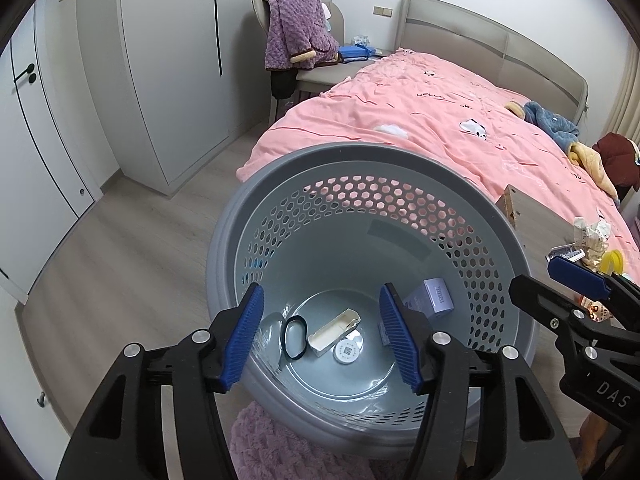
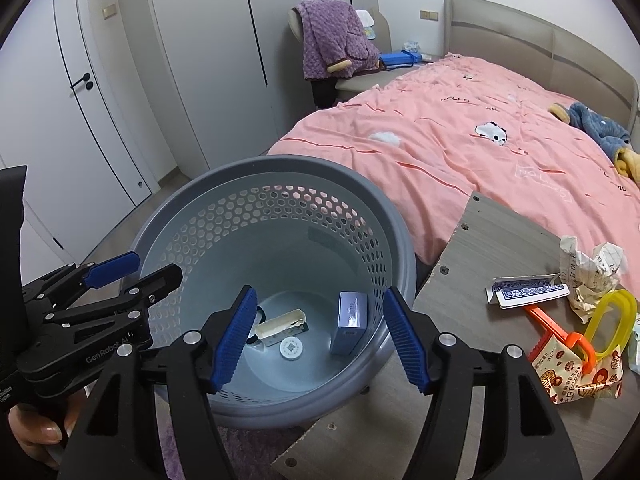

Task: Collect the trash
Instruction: 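Withdraw both open tools from the basket toward the table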

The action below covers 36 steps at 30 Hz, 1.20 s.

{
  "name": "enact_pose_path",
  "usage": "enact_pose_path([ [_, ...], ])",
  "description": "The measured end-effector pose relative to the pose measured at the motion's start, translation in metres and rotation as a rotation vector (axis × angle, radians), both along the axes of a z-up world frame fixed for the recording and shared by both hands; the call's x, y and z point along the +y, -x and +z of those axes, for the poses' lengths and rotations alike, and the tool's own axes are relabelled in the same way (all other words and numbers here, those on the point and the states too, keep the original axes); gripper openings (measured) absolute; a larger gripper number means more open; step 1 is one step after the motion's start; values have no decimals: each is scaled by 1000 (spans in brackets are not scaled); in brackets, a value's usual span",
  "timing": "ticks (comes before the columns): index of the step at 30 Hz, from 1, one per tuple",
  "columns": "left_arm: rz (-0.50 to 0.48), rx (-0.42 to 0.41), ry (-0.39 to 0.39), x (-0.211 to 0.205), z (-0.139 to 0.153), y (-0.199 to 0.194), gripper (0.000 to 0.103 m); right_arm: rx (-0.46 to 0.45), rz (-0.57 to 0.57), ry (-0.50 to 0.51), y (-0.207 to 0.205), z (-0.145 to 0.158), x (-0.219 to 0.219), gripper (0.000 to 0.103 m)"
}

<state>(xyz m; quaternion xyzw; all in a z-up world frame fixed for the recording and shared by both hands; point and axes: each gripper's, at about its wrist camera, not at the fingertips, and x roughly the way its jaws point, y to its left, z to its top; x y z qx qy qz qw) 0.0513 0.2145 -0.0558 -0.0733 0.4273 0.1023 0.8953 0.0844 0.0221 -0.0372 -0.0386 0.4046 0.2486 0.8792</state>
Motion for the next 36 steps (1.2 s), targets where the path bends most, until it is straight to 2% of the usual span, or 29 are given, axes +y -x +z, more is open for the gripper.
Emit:
enact_pose_path([
  [12, -12, -28, -15, -10, 13, 12, 64, -31, -24, -20, 11, 10, -14, 74],
  [22, -74, -40, -17, -38, 22, 23, 64, -42, -83, -34, 25, 13, -44, 79],
  [36, -201, -41, -3, -102, 27, 27, 66, -53, -259, -27, 54, 11, -136, 83],
])
